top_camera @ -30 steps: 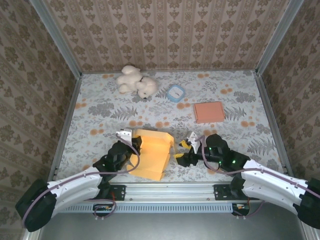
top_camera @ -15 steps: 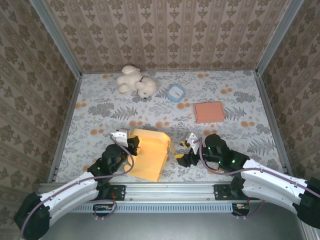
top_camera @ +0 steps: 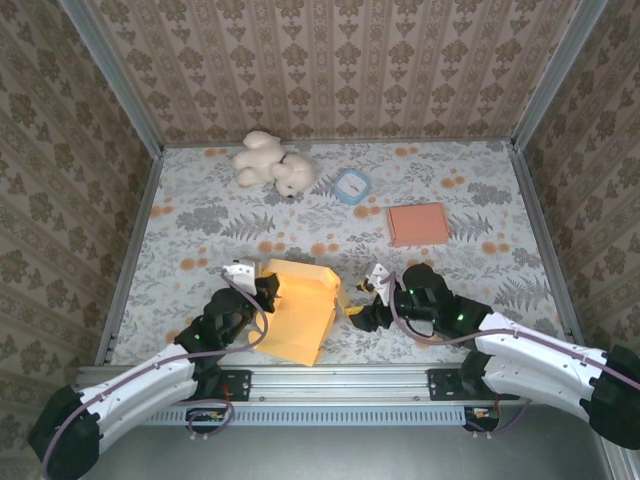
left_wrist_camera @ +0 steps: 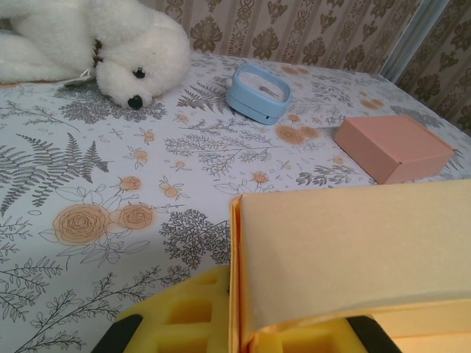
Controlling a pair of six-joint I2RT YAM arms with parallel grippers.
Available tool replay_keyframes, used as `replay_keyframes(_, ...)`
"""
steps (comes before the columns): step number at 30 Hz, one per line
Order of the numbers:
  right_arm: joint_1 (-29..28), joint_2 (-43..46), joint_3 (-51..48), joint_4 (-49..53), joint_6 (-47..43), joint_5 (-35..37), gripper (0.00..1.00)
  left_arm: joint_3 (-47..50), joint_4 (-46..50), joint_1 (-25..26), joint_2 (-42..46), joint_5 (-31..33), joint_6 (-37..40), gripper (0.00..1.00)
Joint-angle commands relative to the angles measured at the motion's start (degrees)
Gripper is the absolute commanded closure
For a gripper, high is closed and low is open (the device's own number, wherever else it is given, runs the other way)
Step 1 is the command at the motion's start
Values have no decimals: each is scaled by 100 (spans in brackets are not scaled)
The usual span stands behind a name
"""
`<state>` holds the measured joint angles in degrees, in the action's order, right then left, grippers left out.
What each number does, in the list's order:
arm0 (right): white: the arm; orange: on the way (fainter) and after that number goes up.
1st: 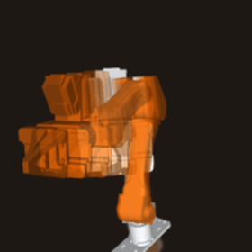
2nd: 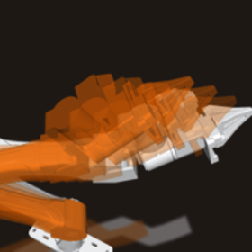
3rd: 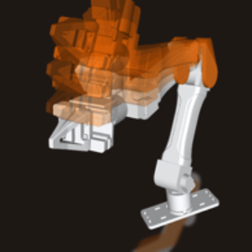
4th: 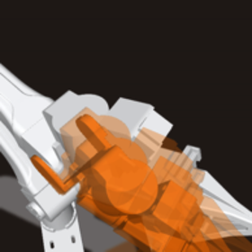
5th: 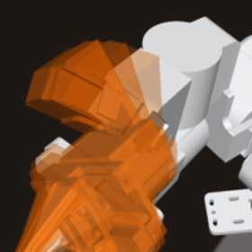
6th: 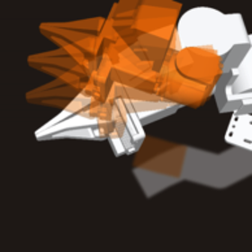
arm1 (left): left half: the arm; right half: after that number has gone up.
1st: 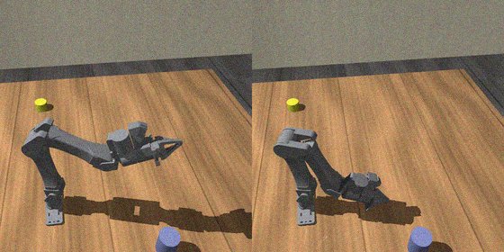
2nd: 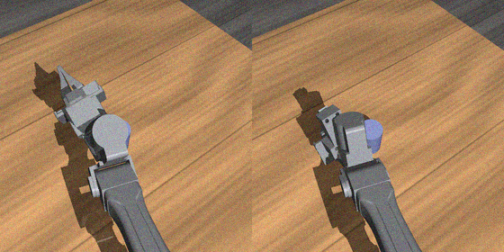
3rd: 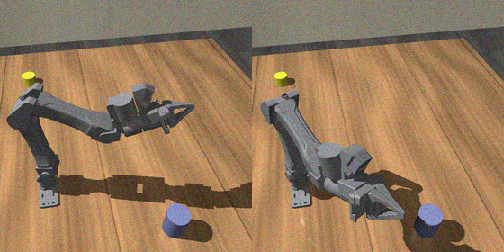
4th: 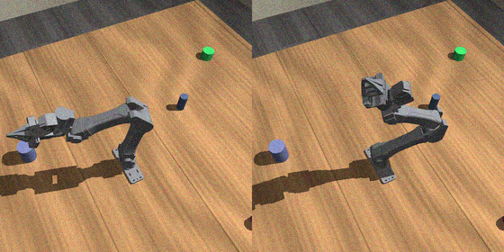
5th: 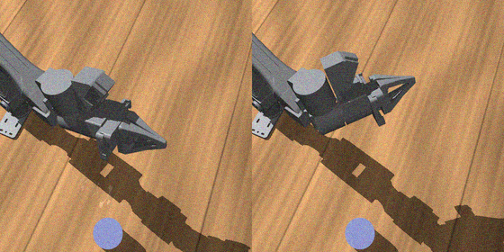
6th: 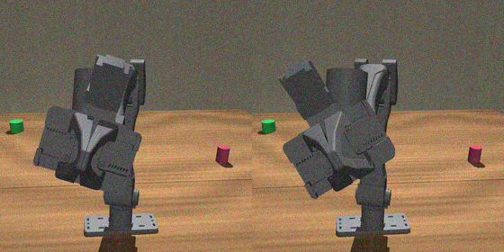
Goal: Fold the paper box
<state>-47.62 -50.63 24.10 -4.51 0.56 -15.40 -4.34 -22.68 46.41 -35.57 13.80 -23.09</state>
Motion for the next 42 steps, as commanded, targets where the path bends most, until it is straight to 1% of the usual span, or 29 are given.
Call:
replay_keyframes(1, 23, -142, 274, -135, -125, -93, 30, 82, -156, -36, -20, -150, 50, 92)
replay_keyframes(7, 16, -426, 400, -299, -87, -122, 33, 87, -272, -34, -126, -287, 10, 92)
replay_keyframes(14, 17, -674, 466, -424, -49, -124, 33, 94, -326, -29, -161, -321, -12, 92)
replay_keyframes(28, 8, -1103, 570, -678, 5, -1089, 28, 101, -409, -27, -275, -342, -18, 92)
replay_keyframes(42, -60, -1456, 692, -779, 107, -1074, 25, 124, -457, -27, -353, -315, -13, 92)
